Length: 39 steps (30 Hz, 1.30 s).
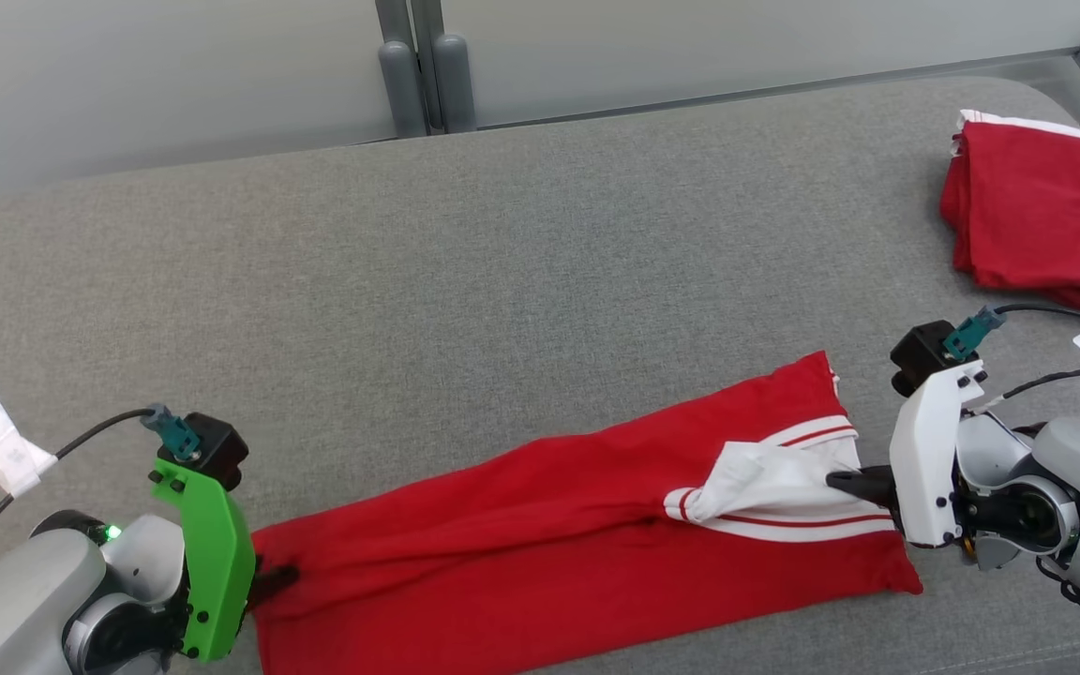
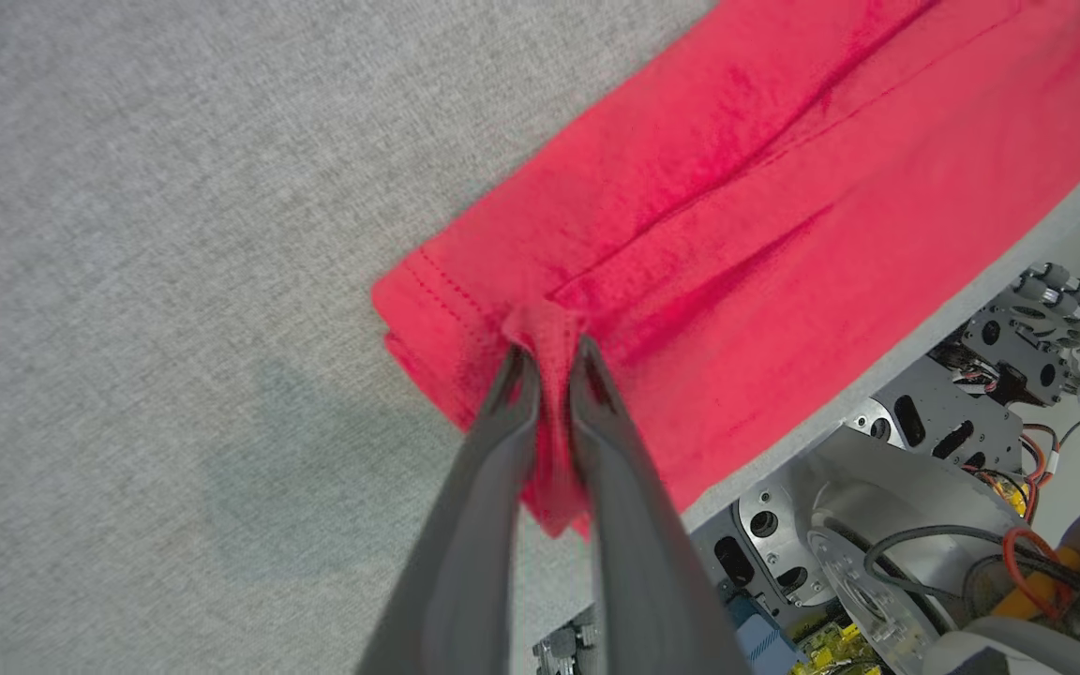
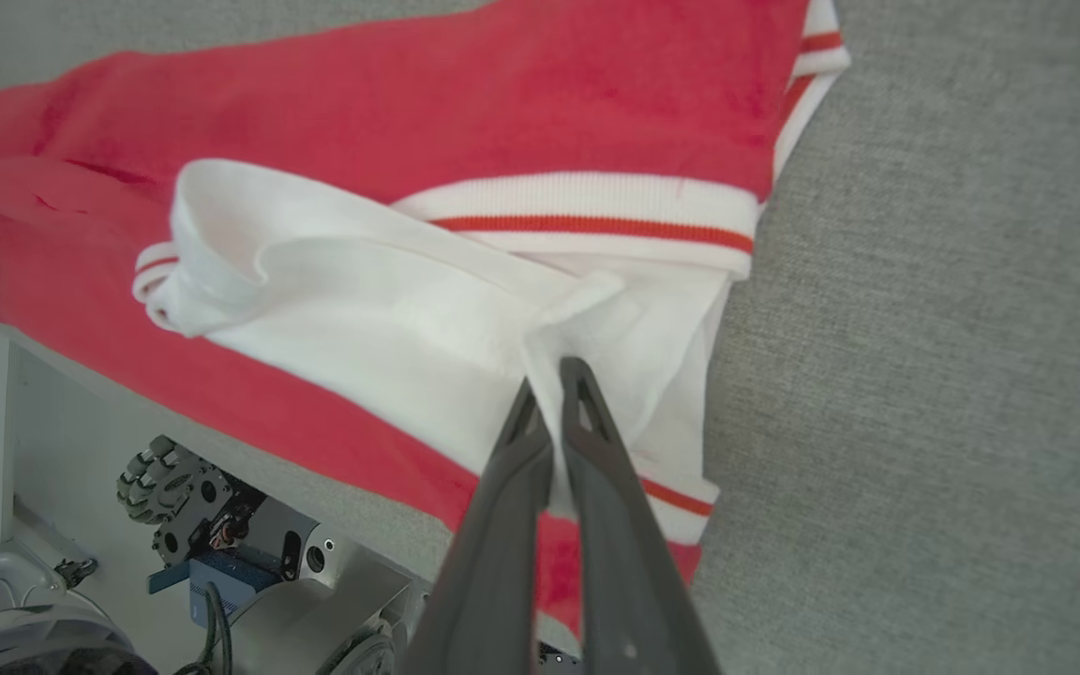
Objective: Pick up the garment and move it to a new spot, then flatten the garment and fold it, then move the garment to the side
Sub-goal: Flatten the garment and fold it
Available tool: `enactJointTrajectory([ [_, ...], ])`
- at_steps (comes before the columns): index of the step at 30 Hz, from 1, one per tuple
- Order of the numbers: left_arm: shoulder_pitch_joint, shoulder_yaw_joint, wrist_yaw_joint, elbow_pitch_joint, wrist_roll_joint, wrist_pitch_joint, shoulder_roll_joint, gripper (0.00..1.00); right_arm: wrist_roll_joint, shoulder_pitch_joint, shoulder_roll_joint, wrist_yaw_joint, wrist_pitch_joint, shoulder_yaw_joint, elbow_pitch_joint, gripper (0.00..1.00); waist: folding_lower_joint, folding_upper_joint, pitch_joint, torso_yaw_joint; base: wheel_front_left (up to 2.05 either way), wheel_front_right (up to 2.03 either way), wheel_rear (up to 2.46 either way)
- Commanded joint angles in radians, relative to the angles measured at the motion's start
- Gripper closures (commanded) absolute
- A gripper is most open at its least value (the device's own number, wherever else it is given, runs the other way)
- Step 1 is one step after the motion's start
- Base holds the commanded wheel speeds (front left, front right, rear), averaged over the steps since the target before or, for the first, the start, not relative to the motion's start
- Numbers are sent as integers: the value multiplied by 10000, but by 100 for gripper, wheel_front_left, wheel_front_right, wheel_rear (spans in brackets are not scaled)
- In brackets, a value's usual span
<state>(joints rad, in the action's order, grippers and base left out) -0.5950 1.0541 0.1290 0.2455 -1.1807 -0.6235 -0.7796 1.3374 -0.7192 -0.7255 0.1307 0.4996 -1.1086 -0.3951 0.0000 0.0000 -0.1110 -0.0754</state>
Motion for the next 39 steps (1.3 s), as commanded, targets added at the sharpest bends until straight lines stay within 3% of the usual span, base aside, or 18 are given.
enactJointTrajectory([
  [1, 55, -34, 28, 126, -125, 53, 45, 0, 55, 134, -76, -1, 42, 62, 53, 0, 0, 0, 58, 5, 0, 0, 0],
  [8, 73, -233, -9, 128, -248, 308, -47, 0, 423, 409, -315, -1, -464, 644, 410, 0, 0, 0, 383, 72, 0, 0, 0],
  [12, -31, -521, -211, -236, 58, 1033, -297, 0, 480, 592, -628, -1, -1422, 1218, 975, 0, 0, 0, 596, 139, 0, 0, 0],
  [16, 181, -1080, -747, -945, 414, 2346, -549, 0, 219, 947, -815, -1, -3283, 2001, 1558, 0, 0, 0, 769, 229, 0, 0, 0],
  [20, 592, -1600, -1768, -1619, 906, 3831, -744, 0, -384, 1347, -787, -1, -5494, 2843, 1703, 0, 0, 0, 877, 336, 0, 0, 0],
  [23, 995, -1985, -2707, -2011, 1225, 4956, -740, 0, -886, 1744, -528, -1, -6969, 3475, 1533, 0, 0, 0, 950, 413, 0, 0, 0],
  [27, 1815, -2774, -3888, -2339, 1116, 6763, -397, 0, -1604, 2404, -50, -1, -7580, 4533, 1299, 0, 0, 0, 1100, 521, 0, 0, 0],
  [29, 2355, -3113, -4268, -2376, 1022, 7680, -225, 0, -2357, 2855, 184, -1, -7637, 5030, 1109, 0, 0, 0, 1137, 539, 0, 0, 0],
  [33, 3221, -3502, -4904, -2277, 1483, 8693, 55, 0, -3820, 3851, 1179, -1, -7639, 6689, 979, 0, 0, 0, 1165, 558, 0, 0, 0],
  [36, 3892, -4041, -5186, -2265, 1871, 8878, 602, 0, -4676, 4708, 1992, -1, -7643, 7622, 1046, 0, 0, 0, 1197, 570, 0, 0, 0],
  [39, 4607, -5251, -5362, -2598, 3104, 8885, 1471, 0, -5259, 5543, 2725, -1, -7645, 8336, 1169, 0, 0, 0, 1184, 624, 0, 0, 0],
])
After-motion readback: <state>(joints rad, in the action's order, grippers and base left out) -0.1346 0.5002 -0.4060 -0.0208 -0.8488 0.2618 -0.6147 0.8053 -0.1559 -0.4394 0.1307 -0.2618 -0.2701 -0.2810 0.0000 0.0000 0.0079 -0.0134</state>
